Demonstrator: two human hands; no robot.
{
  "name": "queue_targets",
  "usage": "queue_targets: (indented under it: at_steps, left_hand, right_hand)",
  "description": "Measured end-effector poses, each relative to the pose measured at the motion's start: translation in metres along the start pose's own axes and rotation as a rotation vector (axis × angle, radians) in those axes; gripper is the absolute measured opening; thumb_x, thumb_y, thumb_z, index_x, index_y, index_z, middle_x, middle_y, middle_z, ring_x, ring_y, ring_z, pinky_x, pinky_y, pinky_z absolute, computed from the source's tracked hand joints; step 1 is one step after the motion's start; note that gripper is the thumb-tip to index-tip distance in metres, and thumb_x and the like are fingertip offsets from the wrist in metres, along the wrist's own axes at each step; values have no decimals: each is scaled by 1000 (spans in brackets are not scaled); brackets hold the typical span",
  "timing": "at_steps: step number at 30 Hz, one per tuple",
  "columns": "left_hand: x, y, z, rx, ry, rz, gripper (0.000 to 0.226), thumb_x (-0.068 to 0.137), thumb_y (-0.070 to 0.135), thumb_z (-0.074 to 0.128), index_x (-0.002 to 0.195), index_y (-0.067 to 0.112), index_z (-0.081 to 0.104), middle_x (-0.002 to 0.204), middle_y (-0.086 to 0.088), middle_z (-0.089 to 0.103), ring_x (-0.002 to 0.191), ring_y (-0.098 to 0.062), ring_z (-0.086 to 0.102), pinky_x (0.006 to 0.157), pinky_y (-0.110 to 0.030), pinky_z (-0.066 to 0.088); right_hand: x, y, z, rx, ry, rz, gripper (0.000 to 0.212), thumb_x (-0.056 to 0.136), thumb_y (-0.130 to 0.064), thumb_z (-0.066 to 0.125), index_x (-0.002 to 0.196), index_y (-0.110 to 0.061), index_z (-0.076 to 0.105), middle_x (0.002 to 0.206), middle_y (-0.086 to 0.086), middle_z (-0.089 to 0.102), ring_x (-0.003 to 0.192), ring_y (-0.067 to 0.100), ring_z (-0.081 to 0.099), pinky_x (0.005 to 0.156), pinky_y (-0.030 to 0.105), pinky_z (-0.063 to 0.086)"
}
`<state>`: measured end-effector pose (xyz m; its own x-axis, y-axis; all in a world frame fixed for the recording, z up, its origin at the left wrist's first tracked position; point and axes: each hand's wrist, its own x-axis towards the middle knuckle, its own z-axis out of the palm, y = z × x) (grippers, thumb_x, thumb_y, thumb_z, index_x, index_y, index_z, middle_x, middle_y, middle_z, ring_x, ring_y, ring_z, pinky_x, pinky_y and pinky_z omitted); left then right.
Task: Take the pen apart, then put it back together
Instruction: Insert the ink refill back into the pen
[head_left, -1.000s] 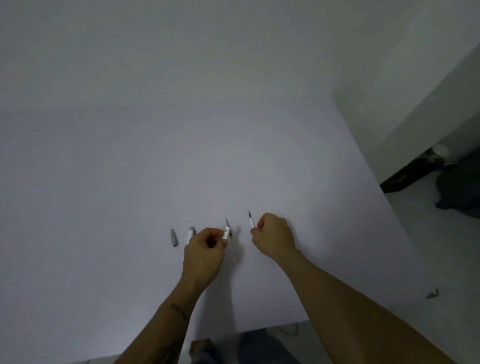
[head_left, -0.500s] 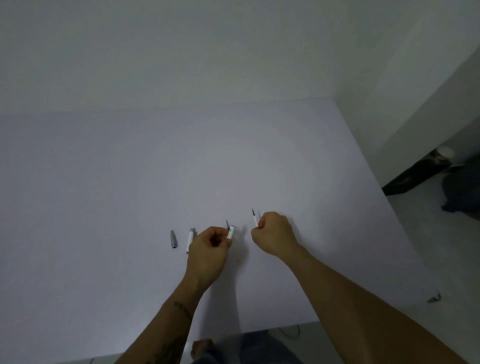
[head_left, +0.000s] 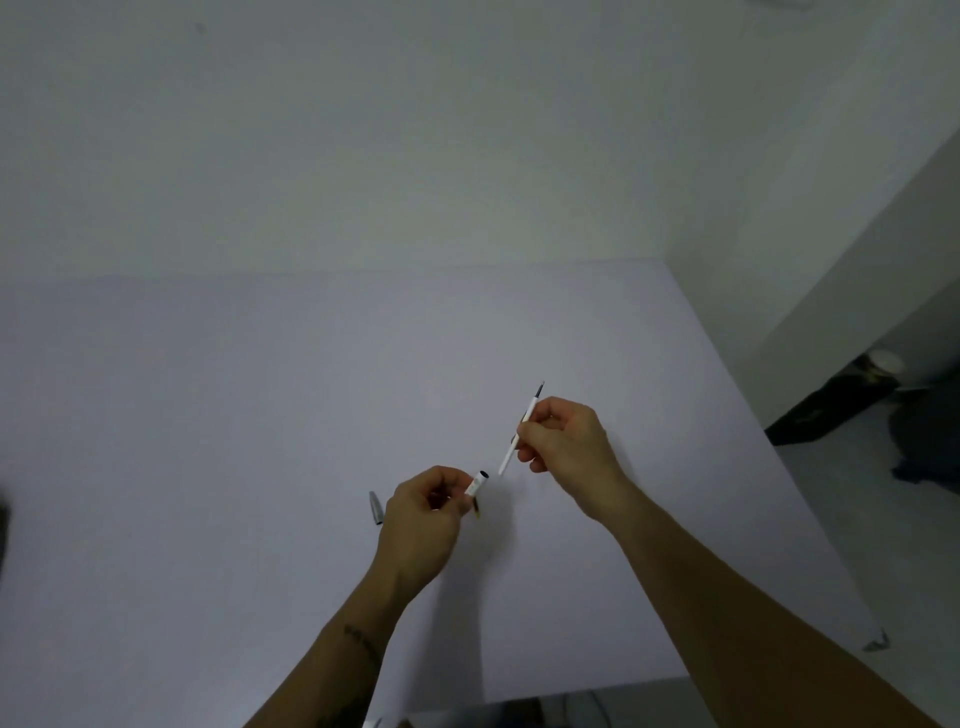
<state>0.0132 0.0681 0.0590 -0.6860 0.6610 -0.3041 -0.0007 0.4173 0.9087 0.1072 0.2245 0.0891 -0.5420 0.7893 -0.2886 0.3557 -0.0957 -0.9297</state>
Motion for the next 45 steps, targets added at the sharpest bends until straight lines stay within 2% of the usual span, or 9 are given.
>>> queue_targets:
  at_steps: [5, 11, 19, 25, 29, 31, 34, 40, 45]
  left_hand:
    - [-2, 5, -5, 0, 0, 15, 17, 89, 7, 64, 83, 21, 72, 83, -2, 71, 78, -20, 64, 67, -28, 53]
    - [-6, 8, -11, -13, 11, 31, 13, 88, 9, 65, 85, 19, 73, 76, 0, 69, 66, -14, 58, 59, -23, 45]
    - [-11, 2, -25, -70, 23, 29, 13, 90, 7, 61, 88, 15, 72, 78, -3, 69, 71, -17, 59, 64, -28, 51]
    - [-14, -6, -40, -127, 73, -11, 12, 90, 7, 61, 90, 15, 72, 82, -5, 69, 76, -20, 59, 67, -29, 51]
    - [-17, -12, -54, -173, 91, -14, 14, 90, 8, 61, 89, 16, 73, 82, -6, 69, 77, -20, 60, 67, -31, 53]
    - [-19, -17, -63, -193, 98, -25, 15, 90, 8, 61, 89, 16, 73, 83, -8, 70, 76, -20, 60, 66, -30, 52]
    - [-23, -27, -78, -203, 135, -46, 15, 89, 8, 62, 88, 17, 74, 81, -5, 70, 75, -18, 60, 65, -28, 50]
    - [-32, -46, -103, -210, 180, -62, 15, 87, 9, 64, 85, 20, 74, 76, -1, 68, 73, -17, 60, 68, -32, 53]
    - [-32, -60, -124, -215, 221, -71, 16, 87, 9, 64, 84, 22, 73, 74, 2, 67, 73, -17, 60, 66, -30, 53]
  right_hand:
    - [-4, -3, 8, 55, -21, -7, 5, 84, -7, 63, 83, -7, 67, 75, 9, 75, 61, 14, 69, 56, 24, 53]
    - [-10, -8, 22, 28, -32, -3, 5, 86, -6, 62, 85, -6, 67, 75, 9, 74, 61, 14, 69, 57, 24, 54]
    - [-21, -8, 44, -159, -193, -8, 6, 83, -10, 66, 81, -15, 69, 76, 3, 71, 67, 14, 64, 58, 23, 50]
    - [-22, -13, 60, -26, -211, -9, 7, 86, -12, 65, 86, -12, 73, 77, 4, 73, 67, 13, 63, 62, 26, 53]
    - [-26, -15, 77, -99, -306, -22, 11, 84, -10, 66, 81, -17, 74, 76, 0, 73, 67, 11, 64, 61, 22, 52]
    - [-28, -15, 87, -128, -334, -24, 11, 84, -11, 67, 86, -19, 75, 77, -2, 73, 66, 9, 65, 61, 22, 52]
    - [-30, -16, 101, -86, -305, -27, 12, 84, -12, 68, 92, -18, 74, 78, 1, 72, 65, 10, 64, 61, 24, 52]
    - [-36, -22, 136, -163, -389, -34, 9, 86, -12, 67, 82, -18, 73, 77, 1, 71, 67, 12, 63, 61, 24, 52]
    - [-37, -21, 161, -225, -434, -37, 10, 85, -11, 66, 82, -19, 72, 79, 2, 72, 68, 13, 64, 59, 23, 51]
